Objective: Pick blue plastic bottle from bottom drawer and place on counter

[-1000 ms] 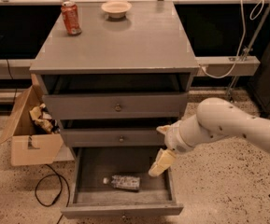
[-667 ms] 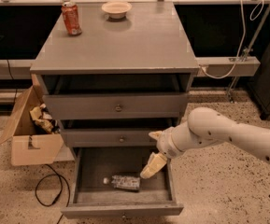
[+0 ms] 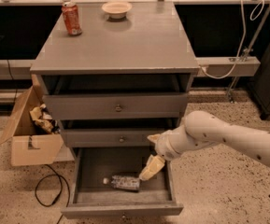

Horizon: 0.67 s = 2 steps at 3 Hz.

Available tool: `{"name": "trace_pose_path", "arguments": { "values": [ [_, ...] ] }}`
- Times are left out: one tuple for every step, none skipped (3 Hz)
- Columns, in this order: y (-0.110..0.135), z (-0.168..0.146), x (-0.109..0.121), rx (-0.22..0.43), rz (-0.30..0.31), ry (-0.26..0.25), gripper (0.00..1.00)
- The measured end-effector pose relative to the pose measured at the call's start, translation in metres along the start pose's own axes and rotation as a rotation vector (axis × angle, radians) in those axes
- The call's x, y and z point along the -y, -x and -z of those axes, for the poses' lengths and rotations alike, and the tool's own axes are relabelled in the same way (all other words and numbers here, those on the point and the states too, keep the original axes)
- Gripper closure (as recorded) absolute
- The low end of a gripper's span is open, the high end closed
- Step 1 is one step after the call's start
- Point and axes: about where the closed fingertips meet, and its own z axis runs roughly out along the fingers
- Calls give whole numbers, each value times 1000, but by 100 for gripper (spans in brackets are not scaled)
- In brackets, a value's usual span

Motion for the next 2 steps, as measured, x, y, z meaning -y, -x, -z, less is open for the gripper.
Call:
{"name": "trace_pose_path", "arguments": {
  "values": [
    [-33, -43, 15, -24, -22, 6, 0],
    [-68, -89, 27, -30, -64, -10, 0]
  ]
}}
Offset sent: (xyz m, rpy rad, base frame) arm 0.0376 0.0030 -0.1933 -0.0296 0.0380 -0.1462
